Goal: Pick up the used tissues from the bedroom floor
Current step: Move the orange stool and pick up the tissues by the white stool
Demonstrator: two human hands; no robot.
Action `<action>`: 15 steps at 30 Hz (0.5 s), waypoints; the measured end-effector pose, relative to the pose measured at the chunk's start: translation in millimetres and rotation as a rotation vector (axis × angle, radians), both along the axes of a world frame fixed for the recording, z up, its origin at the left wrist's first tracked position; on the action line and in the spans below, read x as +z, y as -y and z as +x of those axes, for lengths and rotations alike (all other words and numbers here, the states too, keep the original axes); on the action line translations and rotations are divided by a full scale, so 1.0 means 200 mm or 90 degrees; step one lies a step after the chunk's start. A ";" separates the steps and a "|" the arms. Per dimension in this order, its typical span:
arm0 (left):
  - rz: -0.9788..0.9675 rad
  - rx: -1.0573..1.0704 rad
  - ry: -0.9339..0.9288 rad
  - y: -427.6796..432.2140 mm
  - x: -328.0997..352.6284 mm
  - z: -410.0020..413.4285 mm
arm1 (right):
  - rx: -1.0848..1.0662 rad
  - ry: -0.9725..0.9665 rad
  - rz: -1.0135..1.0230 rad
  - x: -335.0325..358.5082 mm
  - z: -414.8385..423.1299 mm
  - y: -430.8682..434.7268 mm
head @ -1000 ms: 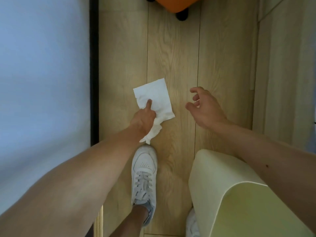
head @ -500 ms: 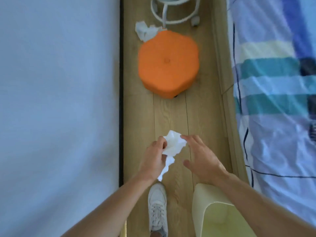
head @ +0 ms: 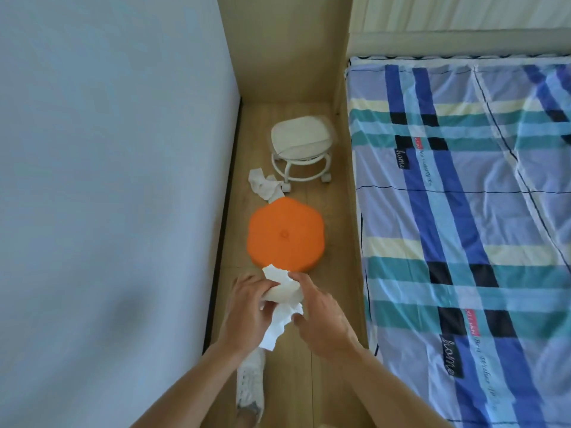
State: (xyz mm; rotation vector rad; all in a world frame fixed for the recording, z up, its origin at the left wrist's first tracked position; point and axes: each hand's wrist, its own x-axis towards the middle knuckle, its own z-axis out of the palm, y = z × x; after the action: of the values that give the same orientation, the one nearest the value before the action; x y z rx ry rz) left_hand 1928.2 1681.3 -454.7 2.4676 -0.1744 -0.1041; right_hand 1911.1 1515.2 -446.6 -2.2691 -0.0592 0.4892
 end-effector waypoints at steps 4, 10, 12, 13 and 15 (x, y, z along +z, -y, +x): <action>0.004 0.016 0.003 -0.06 -0.22 0.28 | -0.044 -0.047 0.026 -0.20 0.25 -0.06; 0.036 0.093 -0.002 -0.24 -0.42 0.72 | -0.058 -0.127 -0.044 -0.41 0.77 -0.13; 0.030 0.131 -0.016 -0.31 -0.41 0.86 | -0.044 -0.141 -0.053 -0.41 0.95 -0.16; 0.024 0.151 -0.029 -0.34 -0.41 0.92 | -0.042 -0.144 -0.051 -0.41 1.03 -0.18; 0.025 0.182 -0.051 -0.37 -0.40 1.02 | -0.052 -0.148 -0.041 -0.39 1.18 -0.19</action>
State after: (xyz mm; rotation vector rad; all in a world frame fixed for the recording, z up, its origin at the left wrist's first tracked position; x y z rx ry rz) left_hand 2131.8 1755.1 -535.1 2.4938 0.2161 -0.0846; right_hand 2147.5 1553.8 -524.4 -2.2520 0.1679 0.7168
